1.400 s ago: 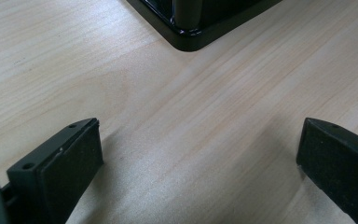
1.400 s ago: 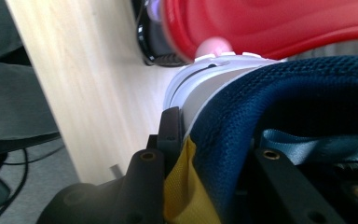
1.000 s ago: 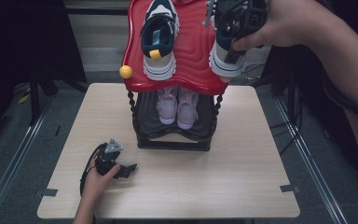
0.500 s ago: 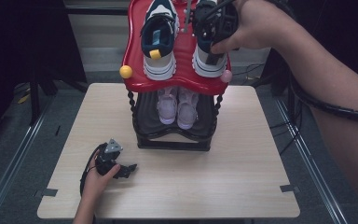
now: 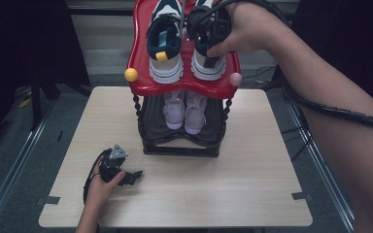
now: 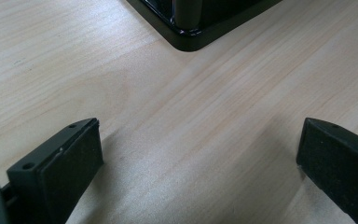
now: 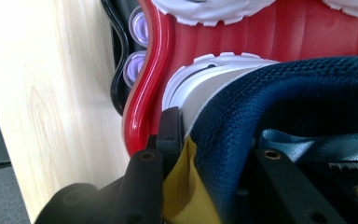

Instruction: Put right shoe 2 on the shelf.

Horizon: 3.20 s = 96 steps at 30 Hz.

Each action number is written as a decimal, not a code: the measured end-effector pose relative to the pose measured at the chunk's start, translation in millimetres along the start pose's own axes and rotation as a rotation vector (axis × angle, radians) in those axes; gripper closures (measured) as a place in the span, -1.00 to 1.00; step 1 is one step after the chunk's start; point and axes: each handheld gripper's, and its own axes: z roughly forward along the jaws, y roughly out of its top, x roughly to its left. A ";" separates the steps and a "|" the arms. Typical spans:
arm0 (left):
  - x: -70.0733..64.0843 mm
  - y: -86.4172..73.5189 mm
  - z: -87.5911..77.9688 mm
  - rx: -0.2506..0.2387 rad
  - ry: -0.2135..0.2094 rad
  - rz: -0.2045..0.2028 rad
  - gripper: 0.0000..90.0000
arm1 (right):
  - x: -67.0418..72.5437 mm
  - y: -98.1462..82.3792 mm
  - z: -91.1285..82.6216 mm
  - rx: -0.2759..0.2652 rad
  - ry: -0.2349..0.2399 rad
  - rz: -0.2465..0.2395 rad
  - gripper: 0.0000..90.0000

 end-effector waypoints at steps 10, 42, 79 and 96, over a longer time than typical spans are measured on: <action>0.0 0.0 0.0 0.000 0.000 0.000 -1.00 | -1.2 6.0 6.0 -0.005 0.010 -0.010 0.60; 0.1 0.0 0.0 0.000 -0.001 -0.001 -1.00 | 0.8 13.0 10.0 -0.029 0.024 0.007 0.59; 0.1 0.0 0.0 0.000 -0.001 0.000 -1.00 | -2.8 4.6 -16.3 0.004 0.125 0.134 -0.51; 0.0 0.0 0.0 0.000 0.000 0.000 -1.00 | 1.6 -0.7 -34.9 0.009 0.150 0.131 -0.52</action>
